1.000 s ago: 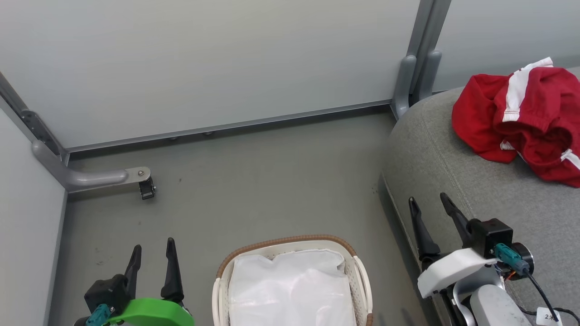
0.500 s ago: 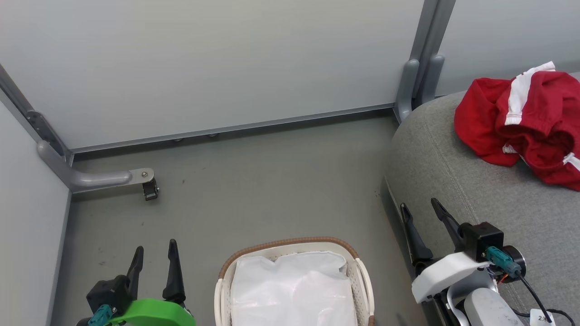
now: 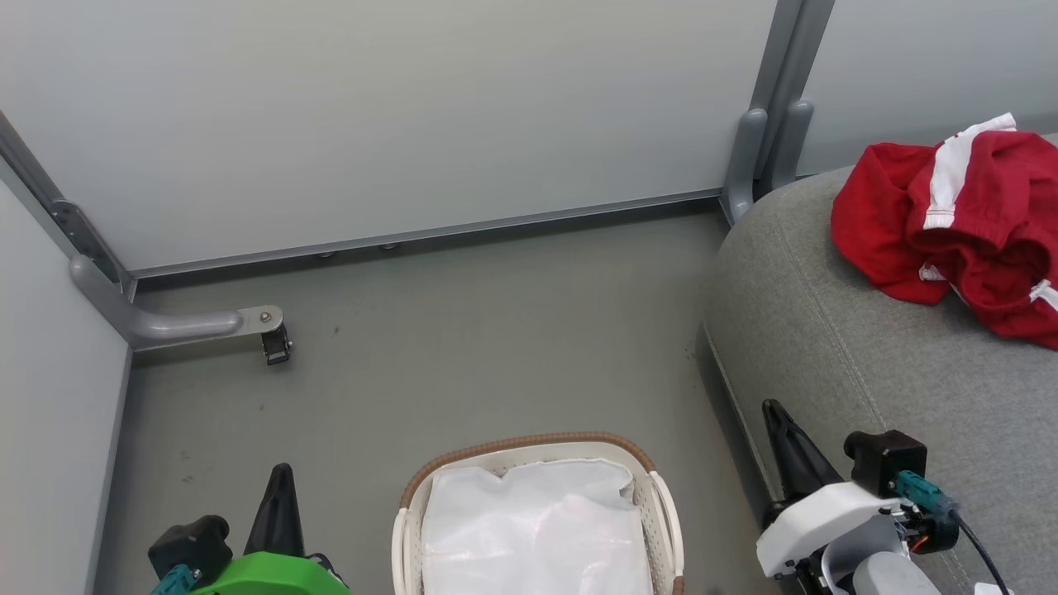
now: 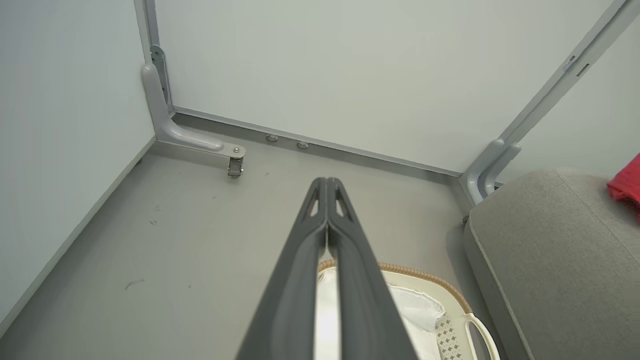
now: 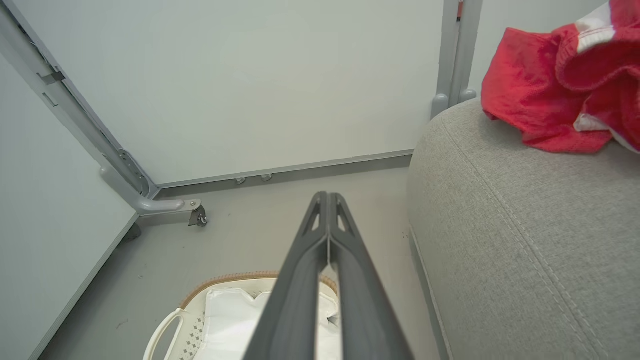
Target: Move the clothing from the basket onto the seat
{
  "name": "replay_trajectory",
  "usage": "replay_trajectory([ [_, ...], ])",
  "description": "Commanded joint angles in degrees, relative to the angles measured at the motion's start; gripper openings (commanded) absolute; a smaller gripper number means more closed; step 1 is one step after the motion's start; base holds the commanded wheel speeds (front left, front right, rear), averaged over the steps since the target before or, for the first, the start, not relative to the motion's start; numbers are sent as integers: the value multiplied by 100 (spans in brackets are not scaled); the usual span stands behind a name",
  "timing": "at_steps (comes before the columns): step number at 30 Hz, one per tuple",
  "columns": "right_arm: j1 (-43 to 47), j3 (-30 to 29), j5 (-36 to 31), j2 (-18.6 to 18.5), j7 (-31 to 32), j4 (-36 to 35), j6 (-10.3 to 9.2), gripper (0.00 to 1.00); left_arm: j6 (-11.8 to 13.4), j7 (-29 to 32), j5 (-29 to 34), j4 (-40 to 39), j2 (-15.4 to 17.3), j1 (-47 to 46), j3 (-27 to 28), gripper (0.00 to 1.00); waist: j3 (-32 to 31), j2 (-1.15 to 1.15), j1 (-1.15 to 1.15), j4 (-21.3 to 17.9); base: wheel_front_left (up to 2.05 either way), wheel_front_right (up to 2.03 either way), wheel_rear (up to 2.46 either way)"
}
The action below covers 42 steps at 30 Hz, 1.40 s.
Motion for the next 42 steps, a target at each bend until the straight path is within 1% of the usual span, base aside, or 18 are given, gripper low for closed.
replay_trajectory([
  [1, -85, -66, 279, -15, 58, -122, 0, 0, -32, 52, -239, -115, 10, -75, 60, 0, 0, 0, 0, -2, 0, 0, 0],
  [19, -36, -361, 2036, -39, 511, -311, -1, 0, -114, 505, -1802, -332, 14, -190, 278, 0, -5, 0, 0, -12, 0, 0, 0],
  [29, -9, -506, 2871, -48, 729, -402, -2, 0, -152, 730, -2548, -428, 16, -256, 387, 0, -8, 0, 0, -18, 0, 0, 0],
  [42, 21, -671, 3803, -57, 978, -502, -3, 0, -195, 984, -3377, -531, 19, -325, 512, 0, -11, 0, 0, -25, 0, 0, 0],
])
